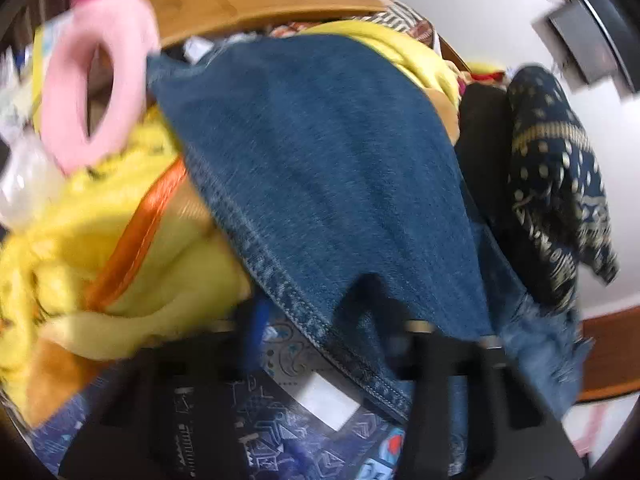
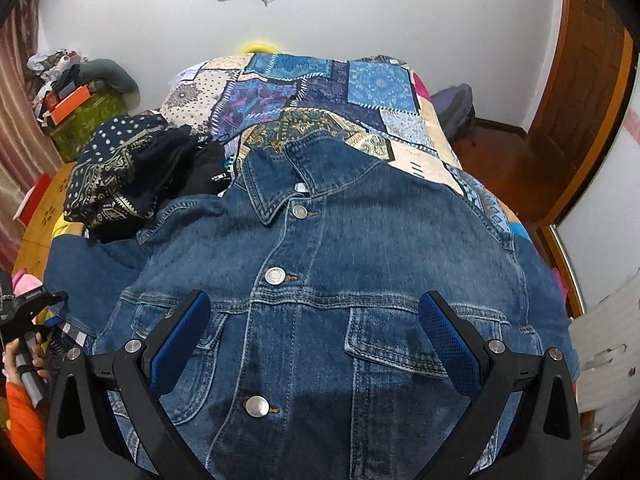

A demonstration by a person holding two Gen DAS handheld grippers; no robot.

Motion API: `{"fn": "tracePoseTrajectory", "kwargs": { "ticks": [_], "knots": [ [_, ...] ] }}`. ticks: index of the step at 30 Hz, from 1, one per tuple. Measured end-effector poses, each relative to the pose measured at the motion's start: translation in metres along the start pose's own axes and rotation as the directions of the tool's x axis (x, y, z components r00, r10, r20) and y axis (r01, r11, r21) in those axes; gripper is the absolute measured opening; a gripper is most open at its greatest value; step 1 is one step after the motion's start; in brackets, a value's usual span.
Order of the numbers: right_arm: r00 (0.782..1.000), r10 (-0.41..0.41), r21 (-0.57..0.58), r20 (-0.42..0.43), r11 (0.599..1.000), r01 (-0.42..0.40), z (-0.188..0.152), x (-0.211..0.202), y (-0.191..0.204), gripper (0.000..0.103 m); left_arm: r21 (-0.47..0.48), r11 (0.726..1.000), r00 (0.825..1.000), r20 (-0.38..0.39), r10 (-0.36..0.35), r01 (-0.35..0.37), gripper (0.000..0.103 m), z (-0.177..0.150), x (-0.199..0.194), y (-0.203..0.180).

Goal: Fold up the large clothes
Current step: 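Grasp the denim jacket's sleeve with the left gripper and lift it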

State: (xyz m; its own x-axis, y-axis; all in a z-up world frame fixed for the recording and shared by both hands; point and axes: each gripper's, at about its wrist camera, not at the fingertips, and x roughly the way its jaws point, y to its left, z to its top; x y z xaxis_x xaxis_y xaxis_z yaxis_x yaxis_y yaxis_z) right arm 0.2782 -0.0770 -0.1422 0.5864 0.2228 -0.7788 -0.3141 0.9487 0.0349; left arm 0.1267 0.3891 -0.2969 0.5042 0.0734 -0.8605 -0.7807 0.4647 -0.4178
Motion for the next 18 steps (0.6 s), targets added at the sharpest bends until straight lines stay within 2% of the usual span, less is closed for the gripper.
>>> {"fn": "tracePoseTrajectory", "kwargs": {
  "ticks": [2, 5, 8, 12, 14, 18],
  "knots": [
    [1.0, 0.002, 0.003, -0.006, 1.0, -0.002, -0.001, -0.001, -0.002, 0.103, 0.053, 0.998, 0.999, 0.038, 0.038, -0.039, 0.012, -0.001, -0.008, -0.011],
    [1.0, 0.003, 0.003, -0.004, 1.0, -0.003, -0.003, -0.004, -0.003, 0.103, 0.146, 0.982, 0.986, 0.13, 0.099, -0.118, 0.008, -0.004, -0.027, -0.035],
    [1.0, -0.01, -0.008, 0.011, 1.0, 0.01, -0.004, -0.01, -0.003, 0.103, 0.213, 0.967, 0.973, 0.21, 0.096, -0.142, 0.005, -0.009, -0.051, -0.06],
    [0.999, -0.03, -0.033, 0.043, 0.999, 0.031, -0.008, -0.021, -0.003, 0.103, 0.279, 0.955, 0.957, 0.289, 0.018, -0.103, 0.004, -0.018, -0.084, -0.098],
    [0.998, -0.031, -0.041, 0.055, 0.999, 0.033, -0.009, -0.026, -0.003, 0.103, 0.327, 0.944, 0.95, 0.307, -0.054, -0.052, 0.003, -0.024, -0.102, -0.12],
    [0.997, -0.023, -0.043, 0.071, 0.999, 0.027, -0.011, -0.032, -0.006, 0.103, 0.445, 0.895, 0.932, 0.307, -0.192, 0.038, 0.003, -0.044, -0.135, -0.165]
  ]
}}
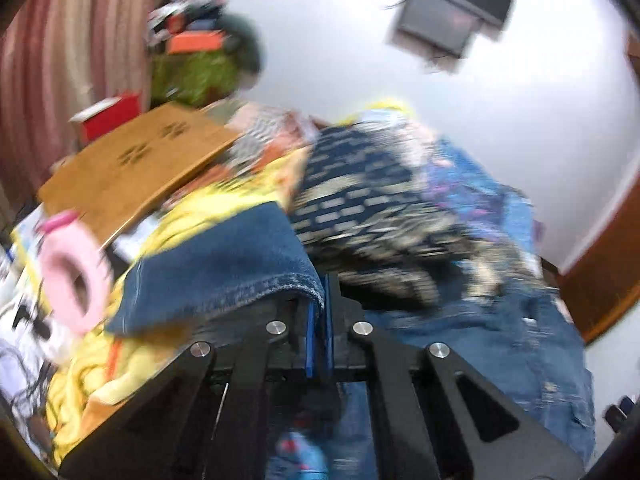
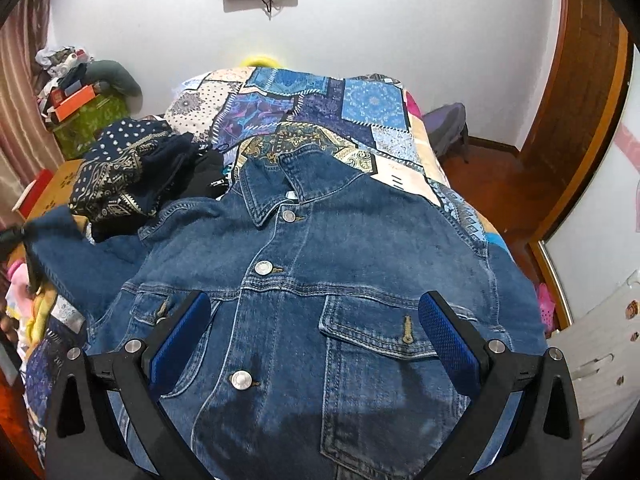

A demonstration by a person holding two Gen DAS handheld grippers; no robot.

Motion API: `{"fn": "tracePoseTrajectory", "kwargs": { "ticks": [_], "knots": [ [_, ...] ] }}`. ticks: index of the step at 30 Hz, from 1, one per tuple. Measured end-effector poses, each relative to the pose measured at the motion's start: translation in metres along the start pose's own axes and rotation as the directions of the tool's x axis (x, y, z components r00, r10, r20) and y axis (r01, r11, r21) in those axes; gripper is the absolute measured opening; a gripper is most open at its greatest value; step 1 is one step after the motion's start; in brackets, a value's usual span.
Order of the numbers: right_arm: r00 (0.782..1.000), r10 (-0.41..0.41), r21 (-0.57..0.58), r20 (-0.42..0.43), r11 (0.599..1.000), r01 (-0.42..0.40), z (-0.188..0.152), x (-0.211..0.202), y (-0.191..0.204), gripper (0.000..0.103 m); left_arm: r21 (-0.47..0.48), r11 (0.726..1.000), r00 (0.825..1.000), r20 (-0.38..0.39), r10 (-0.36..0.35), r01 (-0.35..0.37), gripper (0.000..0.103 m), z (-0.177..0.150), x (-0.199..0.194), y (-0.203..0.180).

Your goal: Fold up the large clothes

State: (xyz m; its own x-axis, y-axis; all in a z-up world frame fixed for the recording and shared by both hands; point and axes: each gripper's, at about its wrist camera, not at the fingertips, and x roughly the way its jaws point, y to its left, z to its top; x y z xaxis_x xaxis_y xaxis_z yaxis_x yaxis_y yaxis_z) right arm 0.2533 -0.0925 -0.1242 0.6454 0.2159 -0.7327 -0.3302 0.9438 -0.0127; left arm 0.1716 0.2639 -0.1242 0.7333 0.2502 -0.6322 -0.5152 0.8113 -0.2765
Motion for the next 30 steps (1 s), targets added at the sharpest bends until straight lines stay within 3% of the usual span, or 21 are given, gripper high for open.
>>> {"fn": "tracePoseTrajectory", "kwargs": {
  "ticks": [5, 9, 14, 18, 24, 26, 30],
  "knots": [
    [1.0, 0.001, 0.012, 0.015, 1.0, -0.001, -0.004, -0.005, -0.008, 0.103, 0.118, 0.979, 0.986, 0.003, -0.167, 0.166, 0.003, 0.008, -0.016, -0.073],
    [1.0, -0.008, 0.019, 0.02, 1.0, 0.007, -0.007, -0.006, -0.015, 0.103, 0.215, 0.933, 0.957, -0.053, -0.284, 0.288, 0.002, -0.004, -0.02, -0.129],
    [1.0, -0.012, 0.036, 0.011, 0.999, 0.012, -0.013, -0.005, -0.026, 0.103, 0.308, 0.867, 0.919, -0.179, -0.351, 0.391, 0.002, -0.043, -0.012, -0.191],
    [1.0, -0.009, 0.054, 0.0, 0.998, 0.009, -0.017, -0.004, -0.035, 0.103, 0.341, 0.827, 0.881, -0.33, -0.34, 0.447, 0.002, -0.079, 0.007, -0.221],
    [1.0, -0.004, 0.065, -0.022, 0.998, 0.006, -0.021, 0.0, -0.038, 0.103, 0.326, 0.803, 0.81, -0.505, -0.299, 0.499, 0.003, -0.124, 0.034, -0.23],
    [1.0, -0.004, 0.062, -0.03, 0.998, 0.006, -0.022, 0.002, -0.038, 0.103, 0.337, 0.798, 0.799, -0.535, -0.274, 0.5, 0.003, -0.135, 0.036, -0.229],
    [0.999, -0.007, 0.048, -0.035, 0.999, 0.009, -0.022, 0.003, -0.034, 0.103, 0.41, 0.79, 0.819, -0.54, -0.193, 0.457, 0.018, -0.152, 0.032, -0.229]
  ]
}}
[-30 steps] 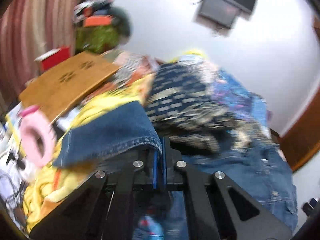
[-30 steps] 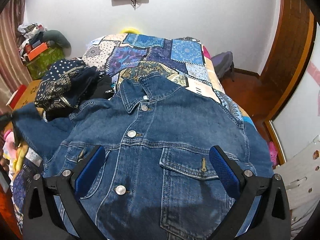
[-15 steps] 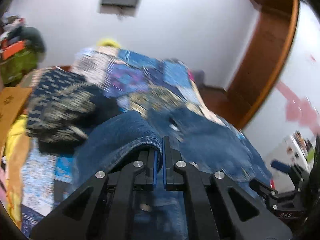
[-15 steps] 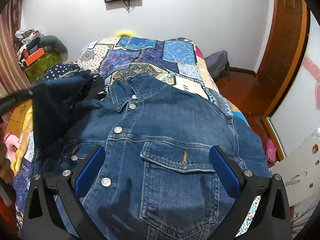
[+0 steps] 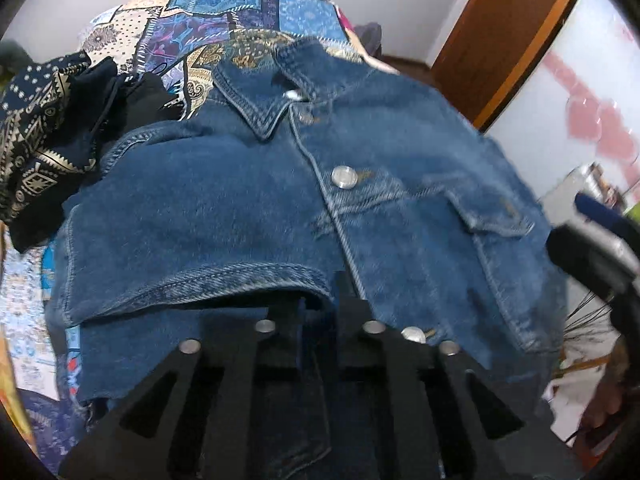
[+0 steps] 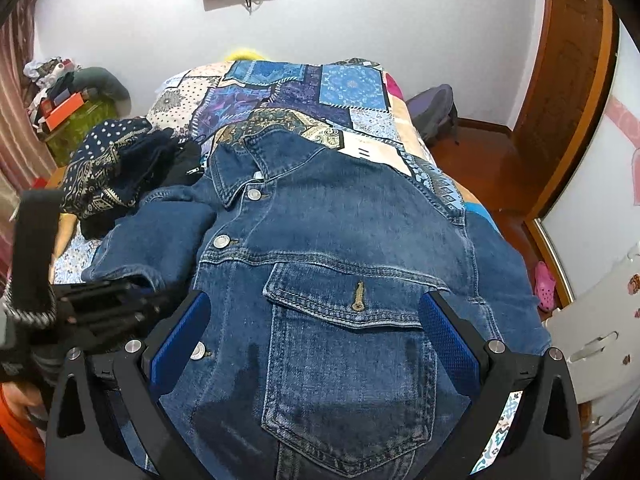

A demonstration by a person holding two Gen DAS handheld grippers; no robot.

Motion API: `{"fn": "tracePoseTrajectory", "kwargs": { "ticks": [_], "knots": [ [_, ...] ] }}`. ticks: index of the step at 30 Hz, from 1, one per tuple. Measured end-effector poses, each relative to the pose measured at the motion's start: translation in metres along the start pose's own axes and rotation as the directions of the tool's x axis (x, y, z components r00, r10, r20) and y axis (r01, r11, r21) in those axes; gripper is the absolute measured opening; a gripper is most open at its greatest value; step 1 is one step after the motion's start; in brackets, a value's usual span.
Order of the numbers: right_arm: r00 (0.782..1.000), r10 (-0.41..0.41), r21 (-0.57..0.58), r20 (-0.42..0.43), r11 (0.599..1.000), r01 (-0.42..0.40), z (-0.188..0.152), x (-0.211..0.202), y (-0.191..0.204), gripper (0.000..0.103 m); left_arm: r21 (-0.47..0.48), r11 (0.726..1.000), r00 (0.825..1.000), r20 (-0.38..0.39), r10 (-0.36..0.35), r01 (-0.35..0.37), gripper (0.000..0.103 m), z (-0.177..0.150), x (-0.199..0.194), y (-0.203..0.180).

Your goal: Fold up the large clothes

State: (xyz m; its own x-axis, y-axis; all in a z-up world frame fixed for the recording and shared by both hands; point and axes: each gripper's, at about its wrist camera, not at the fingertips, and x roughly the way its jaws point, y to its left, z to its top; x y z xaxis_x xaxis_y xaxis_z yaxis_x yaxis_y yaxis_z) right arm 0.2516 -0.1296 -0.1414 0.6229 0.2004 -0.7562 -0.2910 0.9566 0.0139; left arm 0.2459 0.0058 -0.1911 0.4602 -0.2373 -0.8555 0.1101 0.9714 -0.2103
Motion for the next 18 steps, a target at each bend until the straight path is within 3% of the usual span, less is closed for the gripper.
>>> {"fn": "tracePoseTrajectory", "kwargs": {
  "ticks": [6, 12, 18],
  "knots": [
    [0.999, -0.013, -0.037, 0.034, 0.999, 0.014, 0.005, -0.009, 0.009, 0.103, 0.038, 0.998, 0.997, 0.071, 0.038, -0.041, 0.054, -0.005, -0.036, 0.003],
    [0.997, 0.022, -0.104, 0.075, 0.995, -0.014, 0.02, -0.016, 0.033, 0.103, -0.021, 0.996, 0.975, 0.206, 0.084, -0.082, 0.064, 0.004, -0.092, 0.04],
    [0.995, 0.064, -0.232, 0.077, 0.972, -0.045, 0.03, -0.011, 0.074, 0.103, -0.133, 0.98, 0.935, 0.302, 0.184, -0.15, 0.071, 0.001, -0.133, 0.094]
  ]
}}
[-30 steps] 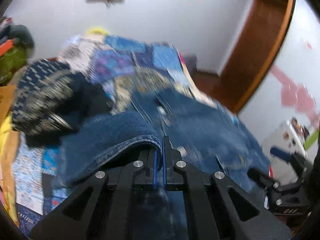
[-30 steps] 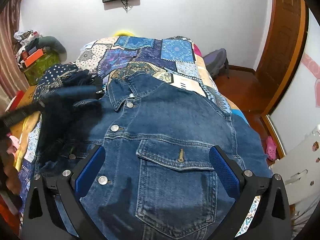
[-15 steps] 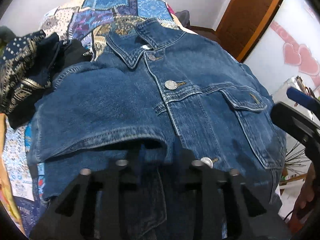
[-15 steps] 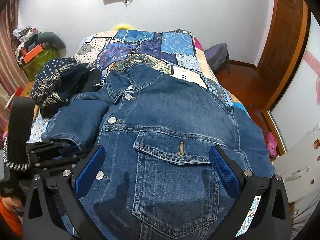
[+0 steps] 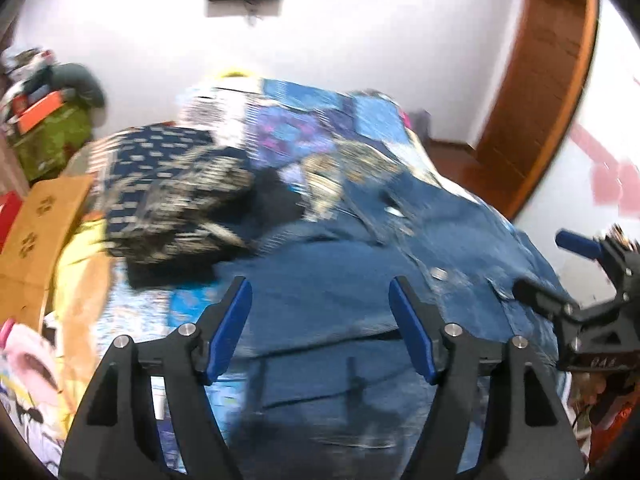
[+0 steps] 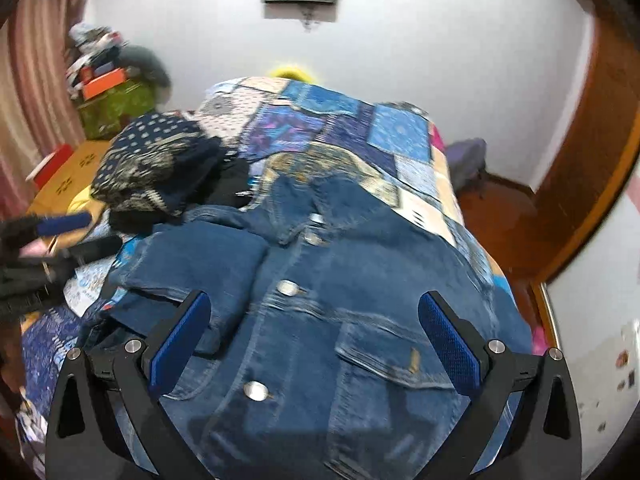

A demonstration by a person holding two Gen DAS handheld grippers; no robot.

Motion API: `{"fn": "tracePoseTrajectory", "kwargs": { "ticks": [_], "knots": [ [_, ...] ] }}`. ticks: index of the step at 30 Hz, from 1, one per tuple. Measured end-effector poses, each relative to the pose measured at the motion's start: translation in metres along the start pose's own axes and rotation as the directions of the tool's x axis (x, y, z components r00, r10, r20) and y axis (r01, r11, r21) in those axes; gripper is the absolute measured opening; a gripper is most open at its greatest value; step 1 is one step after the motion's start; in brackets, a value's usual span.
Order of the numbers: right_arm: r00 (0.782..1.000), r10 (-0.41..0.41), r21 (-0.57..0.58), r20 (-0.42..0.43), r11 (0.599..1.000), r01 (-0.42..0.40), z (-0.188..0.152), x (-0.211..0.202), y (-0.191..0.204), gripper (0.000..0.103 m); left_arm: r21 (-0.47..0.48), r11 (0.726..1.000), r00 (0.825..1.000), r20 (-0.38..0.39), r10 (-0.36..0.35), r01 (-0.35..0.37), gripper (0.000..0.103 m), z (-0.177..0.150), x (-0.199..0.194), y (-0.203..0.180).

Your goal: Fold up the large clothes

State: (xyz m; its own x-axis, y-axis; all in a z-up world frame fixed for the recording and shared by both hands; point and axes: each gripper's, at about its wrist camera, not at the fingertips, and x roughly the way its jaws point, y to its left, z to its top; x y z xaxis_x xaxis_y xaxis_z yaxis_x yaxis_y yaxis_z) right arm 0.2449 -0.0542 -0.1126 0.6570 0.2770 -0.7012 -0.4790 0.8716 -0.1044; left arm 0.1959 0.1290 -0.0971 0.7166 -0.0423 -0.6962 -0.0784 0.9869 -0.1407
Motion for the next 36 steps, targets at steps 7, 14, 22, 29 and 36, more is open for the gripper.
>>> {"fn": "tracePoseTrajectory", "kwargs": {
  "ticks": [7, 14, 22, 29, 36],
  "knots": [
    [0.993, 0.099, -0.13, -0.058, 0.986, -0.106, 0.018, 0.028, 0.055, 0.103, -0.122, 0.986, 0.993, 0.02, 0.121, -0.117, 0.071, -0.01, -0.011, 0.074],
    [0.962, 0.18, -0.281, -0.206, 0.931, -0.235, 0.021, 0.072, 0.122, 0.103, -0.173, 0.971, 0.986, -0.016, 0.167, -0.167, 0.071, -0.037, -0.012, 0.112],
    [0.91, 0.151, -0.364, -0.387, 0.881, -0.301, 0.009, 0.132, 0.163, 0.101, -0.213, 0.963, 0.987, -0.053, 0.155, -0.163, 0.071, -0.056, -0.004, 0.128],
    [0.903, 0.093, -0.393, -0.419, 0.878, -0.272, 0.005, 0.159, 0.173, 0.084, -0.219, 0.962, 0.986, -0.079, 0.148, -0.162, 0.071, -0.062, 0.004, 0.132],
    [0.936, 0.08, -0.402, -0.342, 0.888, -0.223, 0.006, 0.157, 0.168, 0.017, -0.216, 0.964, 0.987, -0.073, 0.144, -0.156, 0.071, -0.06, 0.002, 0.127]
  ]
}}
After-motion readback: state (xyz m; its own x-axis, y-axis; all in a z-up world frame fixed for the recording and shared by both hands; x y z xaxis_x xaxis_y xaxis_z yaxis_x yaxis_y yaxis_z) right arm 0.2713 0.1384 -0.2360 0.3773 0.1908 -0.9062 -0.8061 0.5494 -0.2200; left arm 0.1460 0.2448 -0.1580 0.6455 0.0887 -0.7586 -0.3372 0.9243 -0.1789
